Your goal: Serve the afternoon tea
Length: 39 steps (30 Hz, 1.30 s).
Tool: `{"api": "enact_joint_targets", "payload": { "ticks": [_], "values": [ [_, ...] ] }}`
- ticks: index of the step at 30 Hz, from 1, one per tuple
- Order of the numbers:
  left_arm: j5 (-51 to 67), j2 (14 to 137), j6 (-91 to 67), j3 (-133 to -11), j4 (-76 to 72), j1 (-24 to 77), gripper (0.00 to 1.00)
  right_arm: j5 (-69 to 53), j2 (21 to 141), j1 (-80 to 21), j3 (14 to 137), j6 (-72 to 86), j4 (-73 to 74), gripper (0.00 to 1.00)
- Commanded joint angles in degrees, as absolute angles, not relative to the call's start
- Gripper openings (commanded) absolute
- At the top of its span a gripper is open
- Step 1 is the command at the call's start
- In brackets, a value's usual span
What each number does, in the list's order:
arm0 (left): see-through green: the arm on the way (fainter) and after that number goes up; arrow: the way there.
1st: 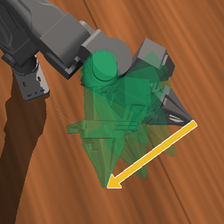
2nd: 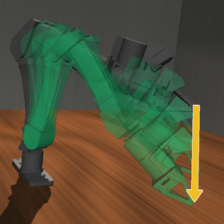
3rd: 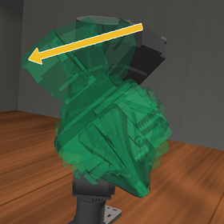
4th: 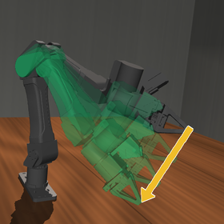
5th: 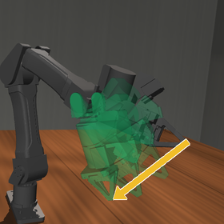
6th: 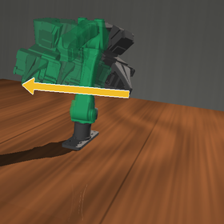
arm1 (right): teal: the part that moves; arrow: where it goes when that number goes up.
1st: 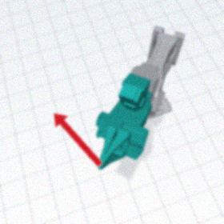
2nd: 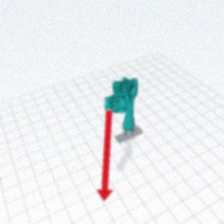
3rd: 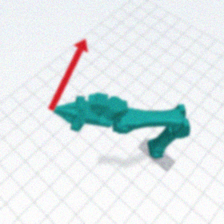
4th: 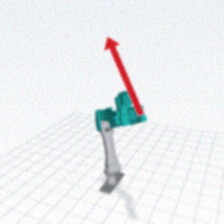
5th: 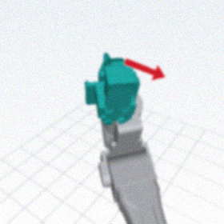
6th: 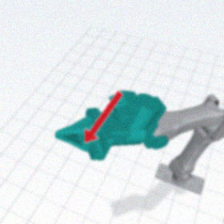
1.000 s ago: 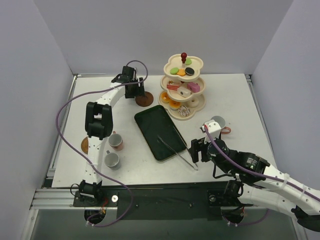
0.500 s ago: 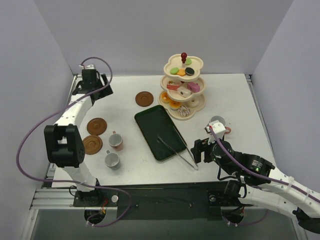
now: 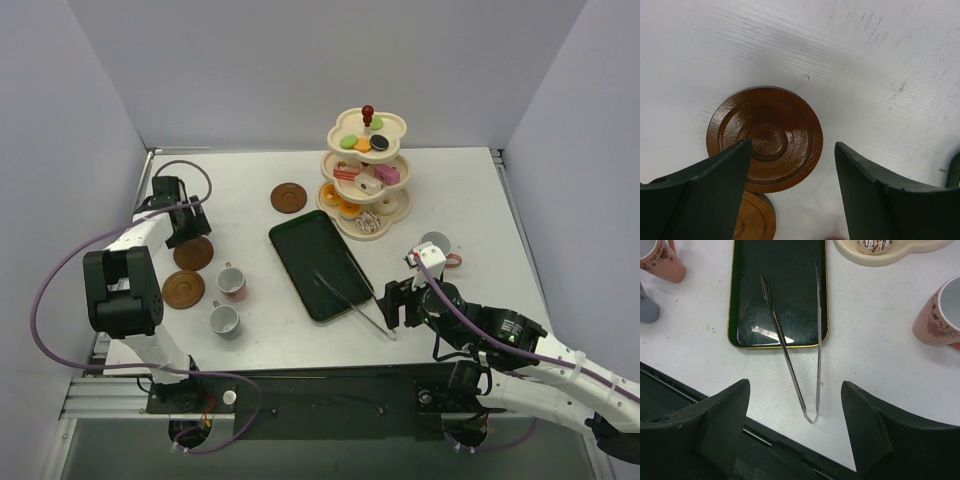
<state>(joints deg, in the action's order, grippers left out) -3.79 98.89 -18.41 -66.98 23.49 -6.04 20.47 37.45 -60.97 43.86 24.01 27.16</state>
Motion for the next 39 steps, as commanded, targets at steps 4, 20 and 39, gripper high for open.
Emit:
{"api": "enact_joint_targets", "payload": {
  "ticks": [4, 20, 39],
  "values": [
    [0.00, 101.95, -17.31, -67.15, 24.17, -5.80, 0.74, 20.92, 38.41, -62.40, 43.95, 25.22, 25.40, 0.68],
    [4.04, 107.31, -17.75, -68.29, 22.94, -3.25, 0.67, 22.06, 38.41, -63.54, 44.03, 25.22, 24.87, 0.68],
    [5.80, 123.92, -22.41, -90.25, 21.97, 7.73, 0.60, 24.70, 39.46, -63.81, 44.82, 25.40, 25.66, 0.68]
  ]
}}
